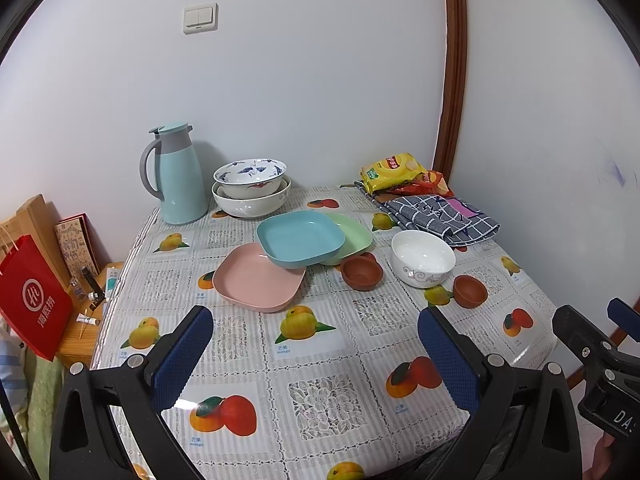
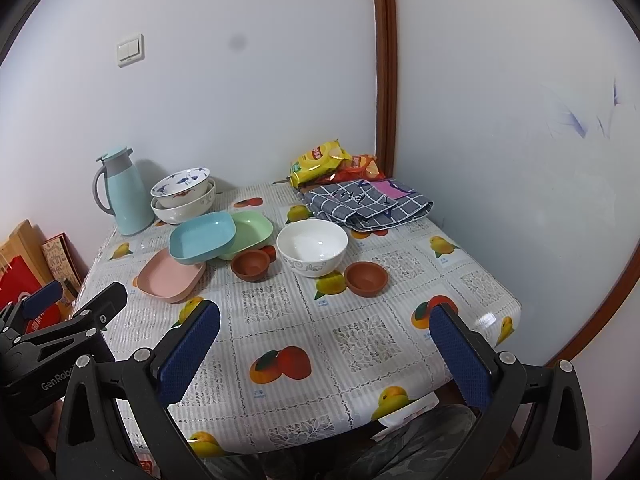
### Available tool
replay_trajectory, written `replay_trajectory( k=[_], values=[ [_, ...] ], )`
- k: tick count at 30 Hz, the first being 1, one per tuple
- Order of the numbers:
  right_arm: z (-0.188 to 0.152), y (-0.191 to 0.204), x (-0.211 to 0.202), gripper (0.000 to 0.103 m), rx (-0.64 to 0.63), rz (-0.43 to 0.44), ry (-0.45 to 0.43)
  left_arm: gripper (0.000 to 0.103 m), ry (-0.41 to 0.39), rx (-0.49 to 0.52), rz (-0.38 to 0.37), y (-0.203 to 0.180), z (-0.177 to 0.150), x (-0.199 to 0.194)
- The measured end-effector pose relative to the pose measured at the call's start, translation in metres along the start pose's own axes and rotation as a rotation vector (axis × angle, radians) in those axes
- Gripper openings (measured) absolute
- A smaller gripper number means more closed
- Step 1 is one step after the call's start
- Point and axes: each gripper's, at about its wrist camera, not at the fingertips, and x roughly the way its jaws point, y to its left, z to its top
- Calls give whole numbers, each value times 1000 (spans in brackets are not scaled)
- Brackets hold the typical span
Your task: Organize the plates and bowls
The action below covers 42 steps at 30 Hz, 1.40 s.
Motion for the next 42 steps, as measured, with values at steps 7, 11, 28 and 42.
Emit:
replay_trajectory(
  k=[7,11,28,42],
  values=[
    [-1,0,-1,103,2,2,-1,103,0,0,1,0,0,0],
    [0,2,-2,103,-1,3,-3,103,1,0,-1,0,0,0],
    [0,3,0,103,-7,3,-2,103,0,0,1,1,-1,-1],
    [2,7,7,103,-23,-1,-12,103,24,15,15,-1,4,17]
  ],
)
